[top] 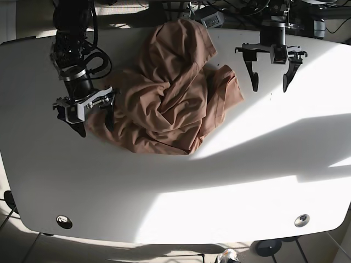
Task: Fold the T-shirt properly
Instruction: 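Grasp the peach shirt's edges with both grippers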
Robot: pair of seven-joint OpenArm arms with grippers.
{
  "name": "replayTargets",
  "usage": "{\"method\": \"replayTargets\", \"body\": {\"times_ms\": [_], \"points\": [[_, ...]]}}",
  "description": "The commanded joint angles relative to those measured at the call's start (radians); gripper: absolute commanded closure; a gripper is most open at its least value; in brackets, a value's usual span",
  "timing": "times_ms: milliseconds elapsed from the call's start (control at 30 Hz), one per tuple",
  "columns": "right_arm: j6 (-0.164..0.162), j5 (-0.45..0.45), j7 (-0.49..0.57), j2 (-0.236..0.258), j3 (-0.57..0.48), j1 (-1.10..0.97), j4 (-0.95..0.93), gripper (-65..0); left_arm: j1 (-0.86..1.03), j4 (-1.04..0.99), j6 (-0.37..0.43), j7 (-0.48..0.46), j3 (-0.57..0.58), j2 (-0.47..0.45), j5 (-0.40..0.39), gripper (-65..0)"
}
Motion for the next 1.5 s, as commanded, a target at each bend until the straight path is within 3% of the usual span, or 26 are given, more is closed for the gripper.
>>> {"method": "replayTargets", "body": {"times_ms": [33,100,200,233,333,433,567,767,833,900,1000,1067,1200,1233,1333,1500], "points": [[0.010,0.017,-0.064,0.004,0.023,0.097,-0.008,-48.0,0.008,0.016,0.005,-0.022,-0.002,-0.005,-0.001,-43.3],[0.064,0.017,-0.182,0.004,0.027,0.213,-0.074,-48.0,0.007,0.016,0.005,-0.022,-0.002,-0.006,-0.001,-43.3],[0.143,0.017,-0.265,0.004,0.026,0.330,-0.191,-48.0,-0.013,0.016,0.005,-0.021,-0.002,-0.006,-0.001,-43.3],[0.185,0.015,-0.292,0.009,0.029,0.381,-0.265,-48.0,-0.013,0.016,0.005,-0.021,-0.002,-0.006,-0.001,-43.3],[0.231,0.006,-0.295,0.015,0.033,0.454,-0.436,-47.6,-0.015,0.016,0.003,-0.019,-0.002,-0.006,-0.001,-43.3],[0.280,0.015,-0.240,0.044,0.096,0.480,-0.617,-47.4,-0.025,0.016,0.003,0.049,-0.002,-0.006,-0.001,-43.3],[0.340,0.006,-0.173,0.061,0.098,0.468,-0.717,-47.4,-0.038,0.016,0.003,0.073,-0.002,-0.006,-0.001,-43.3],[0.346,0.014,-0.167,0.054,0.095,0.394,-0.714,-47.4,-0.039,0.016,0.003,0.073,0.007,-0.008,-0.001,-43.3],[0.348,0.014,-0.167,0.029,0.095,0.371,-0.714,-47.4,-0.039,0.016,0.003,0.073,0.007,-0.008,-0.001,-43.3],[0.381,0.014,-0.167,0.026,0.093,0.364,-0.713,-47.2,-0.039,0.016,0.003,0.073,0.007,-0.008,-0.001,-43.3],[0.381,0.004,-0.167,0.001,0.095,0.353,-0.713,-47.1,-0.039,0.016,0.003,0.073,0.007,-0.008,-0.001,-43.3],[0.381,0.004,-0.165,-0.005,0.096,0.353,-0.713,-39.2,-0.041,0.016,0.003,0.073,0.007,-0.015,-0.001,-43.3],[0.381,0.003,-0.170,-0.005,0.095,0.371,-0.713,-1.0,-0.041,0.016,0.003,0.073,0.030,-0.035,-0.007,-43.3],[0.381,0.003,-0.171,-0.003,0.095,0.376,-0.705,-3.6,-0.042,0.016,0.003,0.073,0.049,-0.034,-0.007,-43.6],[0.381,0.003,-0.180,-0.005,0.095,0.371,-0.599,-2.1,-0.042,-0.005,0.003,0.073,0.104,-0.034,-0.007,-43.8],[0.381,0.003,-0.317,-0.002,0.095,0.359,-0.312,-2.1,-0.036,-0.064,0.003,0.073,0.210,-0.046,-0.007,-44.0]]}}
